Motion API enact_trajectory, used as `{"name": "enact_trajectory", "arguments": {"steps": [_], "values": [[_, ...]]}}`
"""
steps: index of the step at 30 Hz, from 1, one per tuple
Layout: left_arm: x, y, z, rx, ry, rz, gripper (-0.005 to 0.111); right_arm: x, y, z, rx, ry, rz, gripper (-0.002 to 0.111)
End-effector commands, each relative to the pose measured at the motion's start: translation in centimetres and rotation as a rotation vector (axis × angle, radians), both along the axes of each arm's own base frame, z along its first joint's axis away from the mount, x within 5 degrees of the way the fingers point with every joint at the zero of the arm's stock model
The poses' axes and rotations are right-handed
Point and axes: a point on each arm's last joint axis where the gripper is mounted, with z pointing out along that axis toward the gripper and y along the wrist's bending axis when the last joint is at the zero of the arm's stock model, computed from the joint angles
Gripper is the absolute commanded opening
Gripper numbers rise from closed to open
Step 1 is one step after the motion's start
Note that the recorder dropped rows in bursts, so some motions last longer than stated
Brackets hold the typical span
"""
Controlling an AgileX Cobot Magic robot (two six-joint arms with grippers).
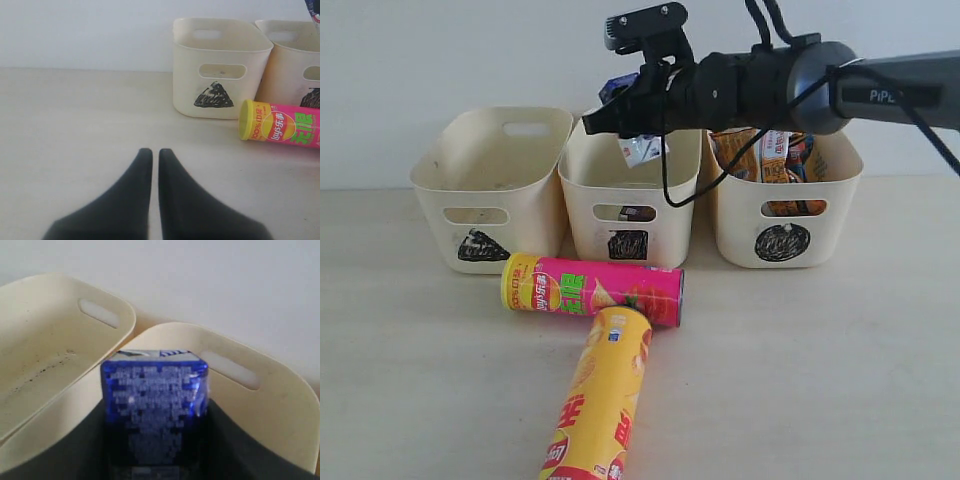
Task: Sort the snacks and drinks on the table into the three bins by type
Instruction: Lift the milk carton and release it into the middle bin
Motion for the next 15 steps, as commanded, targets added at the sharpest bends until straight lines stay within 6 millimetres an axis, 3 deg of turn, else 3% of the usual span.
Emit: {"name": "enact_trajectory", "arguments": {"steps": [1, 8, 11, 15], "values": [[-0.02, 0.03, 0.22, -0.005, -0.015, 0.006, 0.004, 0.93, -0.71, 0.08, 0.047, -0.061, -0.036, 0.000], [-0.02, 0.03, 0.22, -0.005, -0.015, 0.006, 0.004, 1.44, -1.05, -0.54, 0.053, -0.076, -0.050, 0.003], [-0.02, 0.03, 0.22, -0.005, -0.015, 0.006, 0.004, 1.63, -1.38, -0.50, 0.055, -0.081, -0.057, 0.018], [-0.02, 0.03, 0.23, -0.005, -0.017, 0.006, 0.004, 1.67, -1.59, -0.71, 0.044, -0.060, -0.059, 0.049]]}}
